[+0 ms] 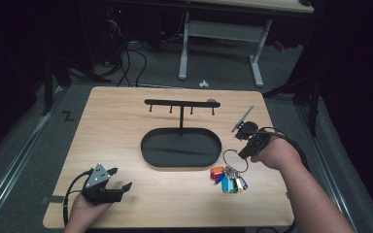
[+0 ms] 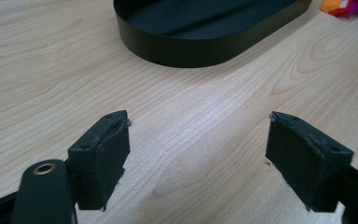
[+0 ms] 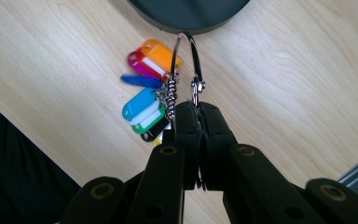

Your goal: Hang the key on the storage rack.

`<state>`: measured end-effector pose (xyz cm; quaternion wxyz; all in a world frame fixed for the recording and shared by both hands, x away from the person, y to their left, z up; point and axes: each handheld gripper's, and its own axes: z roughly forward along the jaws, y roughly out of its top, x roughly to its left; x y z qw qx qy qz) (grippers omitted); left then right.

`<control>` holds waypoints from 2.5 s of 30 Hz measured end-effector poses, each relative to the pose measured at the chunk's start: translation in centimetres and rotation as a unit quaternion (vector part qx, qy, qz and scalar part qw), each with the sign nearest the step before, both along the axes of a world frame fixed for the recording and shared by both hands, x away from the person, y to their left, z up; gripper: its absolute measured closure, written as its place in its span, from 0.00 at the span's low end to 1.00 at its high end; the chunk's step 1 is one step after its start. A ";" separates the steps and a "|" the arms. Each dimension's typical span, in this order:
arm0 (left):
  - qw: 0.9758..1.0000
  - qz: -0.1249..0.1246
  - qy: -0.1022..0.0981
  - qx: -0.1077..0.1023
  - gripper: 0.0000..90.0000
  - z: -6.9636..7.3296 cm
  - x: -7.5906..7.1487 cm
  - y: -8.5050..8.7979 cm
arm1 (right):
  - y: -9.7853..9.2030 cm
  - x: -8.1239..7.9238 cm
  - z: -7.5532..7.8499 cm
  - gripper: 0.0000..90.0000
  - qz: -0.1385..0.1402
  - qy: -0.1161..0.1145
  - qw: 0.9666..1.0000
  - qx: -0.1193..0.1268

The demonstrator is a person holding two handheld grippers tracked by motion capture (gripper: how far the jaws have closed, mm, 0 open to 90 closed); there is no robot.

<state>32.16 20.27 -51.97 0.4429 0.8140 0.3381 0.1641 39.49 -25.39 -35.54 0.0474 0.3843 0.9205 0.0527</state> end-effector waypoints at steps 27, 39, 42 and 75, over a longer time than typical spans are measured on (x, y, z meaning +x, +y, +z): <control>1.000 -0.002 0.003 0.003 0.25 -0.1 0.0 -0.1 | 1.9 0.9 7.0 0.98 0.005 -0.054 0.998 -0.007; 1.000 -0.002 0.003 0.004 0.25 -0.1 0.0 0.0 | 3.6 2.2 8.2 0.98 0.021 -0.064 0.998 -0.007; 1.000 -0.003 0.004 0.002 0.25 -0.1 0.0 0.0 | 4.2 2.7 8.3 0.98 0.022 -0.067 0.997 -0.006; 1.000 -0.003 0.006 0.000 0.25 -0.2 0.0 0.2 | 5.3 10.6 5.6 0.98 -0.011 -0.051 0.998 0.021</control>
